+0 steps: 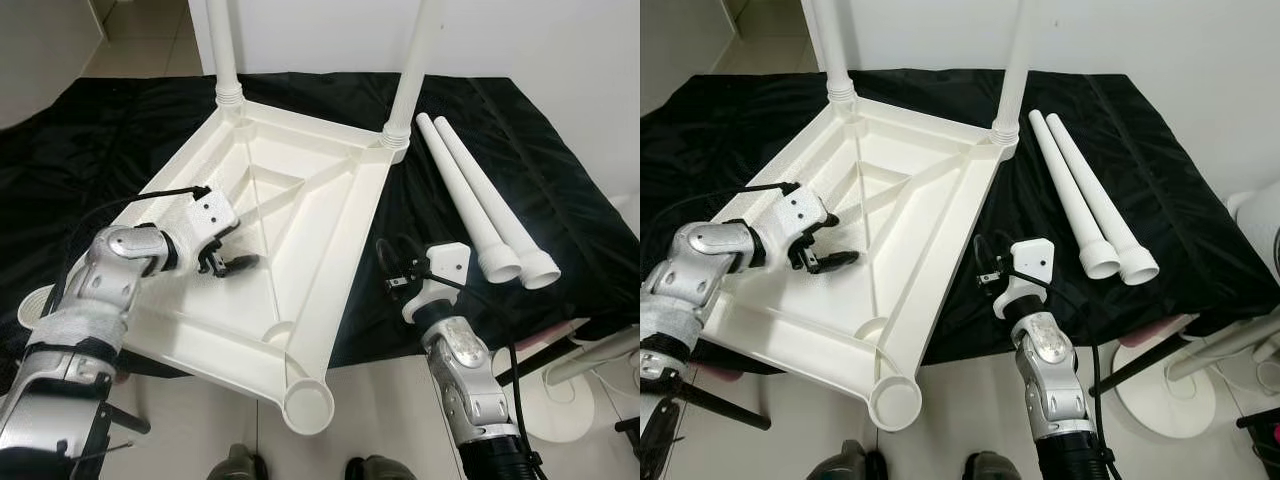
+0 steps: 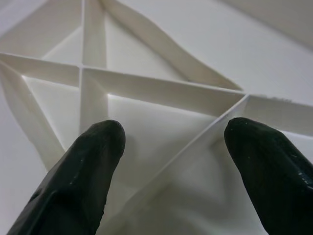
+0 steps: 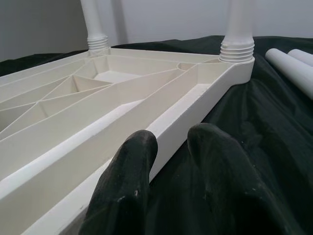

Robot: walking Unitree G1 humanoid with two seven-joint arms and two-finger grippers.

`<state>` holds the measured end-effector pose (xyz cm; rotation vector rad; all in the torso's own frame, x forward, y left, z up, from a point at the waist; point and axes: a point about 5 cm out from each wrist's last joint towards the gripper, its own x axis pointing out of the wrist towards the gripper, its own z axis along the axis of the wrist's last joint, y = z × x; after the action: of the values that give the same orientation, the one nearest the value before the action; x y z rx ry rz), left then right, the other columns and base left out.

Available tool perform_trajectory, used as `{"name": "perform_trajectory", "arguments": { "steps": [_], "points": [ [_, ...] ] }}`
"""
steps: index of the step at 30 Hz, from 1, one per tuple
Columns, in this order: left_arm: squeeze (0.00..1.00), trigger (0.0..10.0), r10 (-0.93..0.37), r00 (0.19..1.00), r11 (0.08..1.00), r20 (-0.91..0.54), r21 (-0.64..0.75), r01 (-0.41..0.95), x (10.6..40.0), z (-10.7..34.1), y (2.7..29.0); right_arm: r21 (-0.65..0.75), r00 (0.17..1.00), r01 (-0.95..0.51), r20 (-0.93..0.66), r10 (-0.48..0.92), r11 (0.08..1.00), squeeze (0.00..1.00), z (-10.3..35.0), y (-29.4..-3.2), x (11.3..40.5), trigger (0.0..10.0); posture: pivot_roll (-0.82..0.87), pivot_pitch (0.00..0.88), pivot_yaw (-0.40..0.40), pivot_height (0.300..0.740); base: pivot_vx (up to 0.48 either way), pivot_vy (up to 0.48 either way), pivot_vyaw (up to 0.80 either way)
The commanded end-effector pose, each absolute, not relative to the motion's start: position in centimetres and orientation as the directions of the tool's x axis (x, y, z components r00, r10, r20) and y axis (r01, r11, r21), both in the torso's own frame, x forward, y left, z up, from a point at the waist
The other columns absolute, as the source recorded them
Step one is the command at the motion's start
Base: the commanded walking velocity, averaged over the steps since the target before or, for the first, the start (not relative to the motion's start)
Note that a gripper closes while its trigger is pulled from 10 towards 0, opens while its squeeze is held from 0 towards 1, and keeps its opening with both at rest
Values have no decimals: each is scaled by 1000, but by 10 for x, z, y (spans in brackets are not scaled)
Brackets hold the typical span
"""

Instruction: Building children table

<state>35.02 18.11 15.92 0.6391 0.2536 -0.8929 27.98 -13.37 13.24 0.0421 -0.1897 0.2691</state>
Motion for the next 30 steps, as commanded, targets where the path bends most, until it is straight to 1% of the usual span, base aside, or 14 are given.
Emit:
{"name": "perform_trajectory", "arguments": {
  "steps": [1, 8, 9, 14, 17, 18, 20, 21, 23, 24, 25, 28, 29, 30],
  "points": [
    [0, 10000, -586, 678, 504, -444, 455, 734, 354, 156, 183, 15, 950, -259, 183, 252, 966, 0, 131, -136, 278, 10000, -110, 78, 51, 740, 0, 0, 0],
    [0, 10000, -562, 676, 509, -477, 444, 737, 357, 146, 189, 15, 953, -246, 184, 239, 969, 0, 131, -136, 277, 10000, -124, 79, 65, 740, 0, 0, 0],
    [0, 10000, -537, 688, 522, -487, 449, 725, 360, 144, 192, 15, 954, -242, 186, 235, 970, 0, 131, -137, 277, 10000, -130, 80, 70, 740, 0, 0, 0],
    [0, 10000, -501, 707, 558, -499, 438, 705, 364, 141, 196, 16, 955, -232, 192, 224, 973, 0, 133, -137, 277, 10000, -135, 82, 78, 740, 0, 0, 0],
    [0, 10000, -514, 700, 635, -495, 329, 699, 369, 139, 197, 13, 958, -227, 185, 221, 974, 0, 131, -137, 275, 10000, -133, 83, 80, 740, 0, 0, 0],
    [0, 10000, -514, 700, 635, -495, 329, 699, 369, 139, 197, 13, 958, -227, 185, 221, 974, 0, 131, -137, 275, 10000, -133, 83, 80, 740, 0, 0, 0],
    [0, 10000, -519, 697, 659, -495, 287, 695, 370, 138, 197, 13, 958, -228, 184, 222, 974, 0, 130, -137, 275, 10000, -133, 83, 80, 740, 0, 0, 0],
    [0, 5922, -525, 689, 672, -499, 255, 696, 370, 137, 197, 13, 957, -229, 183, 223, 973, 0, 131, -136, 275, 10000, -136, 85, 80, 740, 0, 0, 0],
    [0, 5922, -525, 689, 672, -499, 255, 696, 370, 137, 197, 13, 957, -229, 183, 223, 973, 0, 131, -136, 275, 10000, -136, 85, 80, 740, 0, 0, 0],
    [0, 4706, -528, 685, 677, -502, 238, 696, 370, 136, 197, 13, 957, -230, 183, 224, 973, 0, 131, -136, 275, 10000, -136, 85, 80, 740, 0, 0, 0],
    [0, 2902, -528, 683, 681, -505, 230, 696, 371, 136, 198, 11, 957, -231, 184, 225, 973, 0, 131, -136, 276, 10000, -137, 83, 77, 740, 0, 0, 0],
    [0, 2902, -527, 683, 682, -505, 229, 695, 371, 136, 198, 10, 957, -231, 184, 225, 973, 0, 131, -136, 276, 10000, -137, 83, 77, 740, 0, 0, 0],
    [0, 2392, -527, 684, 682, -505, 230, 695, 371, 136, 199, 9, 957, -231, 184, 226, 973, 0, 132, -136, 276, 10000, -136, 82, 74, 740, 0, 0, 0],
    [0, 2392, -527, 684, 682, -505, 230, 695, 371, 136, 199, 9, 957, -231, 184, 226, 973, 0, 132, -136, 276, 10000, -136, 82, 74, 740, 0, 0, 0]
  ]
}}
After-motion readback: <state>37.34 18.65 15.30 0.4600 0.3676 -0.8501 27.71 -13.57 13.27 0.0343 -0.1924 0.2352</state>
